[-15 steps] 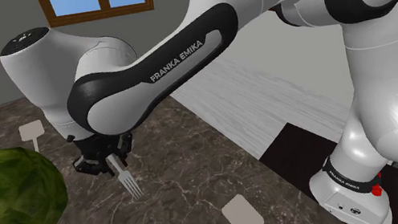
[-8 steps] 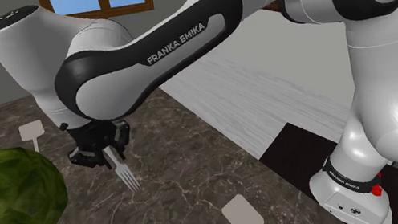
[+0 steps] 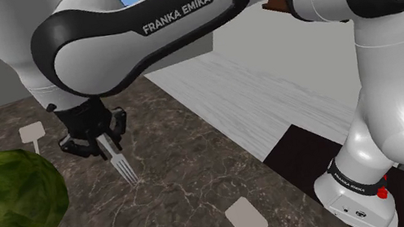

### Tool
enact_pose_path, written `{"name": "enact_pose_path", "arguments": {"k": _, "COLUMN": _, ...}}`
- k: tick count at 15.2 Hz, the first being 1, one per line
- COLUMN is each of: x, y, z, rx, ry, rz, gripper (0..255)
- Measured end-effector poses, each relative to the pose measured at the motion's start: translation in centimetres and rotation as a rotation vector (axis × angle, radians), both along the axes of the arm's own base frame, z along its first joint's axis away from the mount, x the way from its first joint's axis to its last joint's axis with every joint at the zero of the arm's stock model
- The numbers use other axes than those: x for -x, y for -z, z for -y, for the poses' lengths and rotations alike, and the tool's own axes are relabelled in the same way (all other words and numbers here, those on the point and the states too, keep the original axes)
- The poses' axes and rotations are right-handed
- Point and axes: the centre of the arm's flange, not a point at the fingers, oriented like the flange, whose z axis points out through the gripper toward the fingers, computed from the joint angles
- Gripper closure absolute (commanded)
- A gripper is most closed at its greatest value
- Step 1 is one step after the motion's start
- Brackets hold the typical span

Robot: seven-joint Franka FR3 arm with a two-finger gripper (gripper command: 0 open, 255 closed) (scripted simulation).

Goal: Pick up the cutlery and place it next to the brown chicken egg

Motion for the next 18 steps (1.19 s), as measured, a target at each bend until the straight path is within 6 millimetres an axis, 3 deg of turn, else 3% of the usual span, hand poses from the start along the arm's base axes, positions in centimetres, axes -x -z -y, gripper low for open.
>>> {"name": "enact_pose_path", "arguments": {"k": 15, "x": -0.1, "y": -7.6, "z": 0.1, "rx": 0.000, "ry": 0.000, "rz": 0.000, "gripper": 255}}
{"name": "enact_pose_path", "arguments": {"k": 18, "x": -2.1, "y": -8.2, "z": 2.0, "rx": 0.000, "ry": 0.001, "rz": 0.000, "gripper": 255}}
